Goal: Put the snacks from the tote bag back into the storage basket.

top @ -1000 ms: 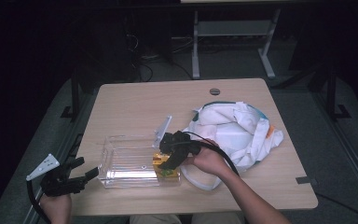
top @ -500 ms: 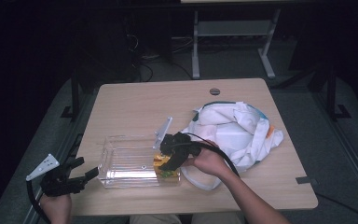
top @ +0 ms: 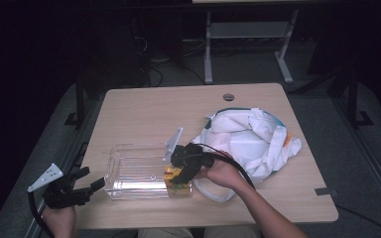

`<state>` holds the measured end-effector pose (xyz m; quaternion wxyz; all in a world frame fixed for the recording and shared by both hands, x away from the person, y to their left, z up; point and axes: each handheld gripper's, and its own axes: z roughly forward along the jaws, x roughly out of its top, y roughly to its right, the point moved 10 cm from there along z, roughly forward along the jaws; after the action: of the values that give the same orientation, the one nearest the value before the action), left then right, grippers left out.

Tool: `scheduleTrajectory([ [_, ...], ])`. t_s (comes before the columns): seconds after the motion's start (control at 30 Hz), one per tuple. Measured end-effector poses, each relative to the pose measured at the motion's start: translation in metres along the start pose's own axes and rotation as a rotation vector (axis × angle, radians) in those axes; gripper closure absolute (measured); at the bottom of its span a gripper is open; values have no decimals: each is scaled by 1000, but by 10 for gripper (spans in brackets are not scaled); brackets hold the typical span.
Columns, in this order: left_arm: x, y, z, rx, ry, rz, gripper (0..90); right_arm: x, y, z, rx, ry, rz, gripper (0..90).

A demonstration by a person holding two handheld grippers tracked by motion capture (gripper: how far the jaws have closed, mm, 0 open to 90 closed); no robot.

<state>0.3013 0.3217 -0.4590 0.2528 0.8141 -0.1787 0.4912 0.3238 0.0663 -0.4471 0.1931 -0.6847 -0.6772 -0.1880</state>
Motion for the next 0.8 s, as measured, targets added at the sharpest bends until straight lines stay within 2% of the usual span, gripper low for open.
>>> scheduleTrajectory([
  [0.8, 0, 1, 0, 0, -1, -4, 128, -4, -4, -2, 47, 28, 38, 505],
])
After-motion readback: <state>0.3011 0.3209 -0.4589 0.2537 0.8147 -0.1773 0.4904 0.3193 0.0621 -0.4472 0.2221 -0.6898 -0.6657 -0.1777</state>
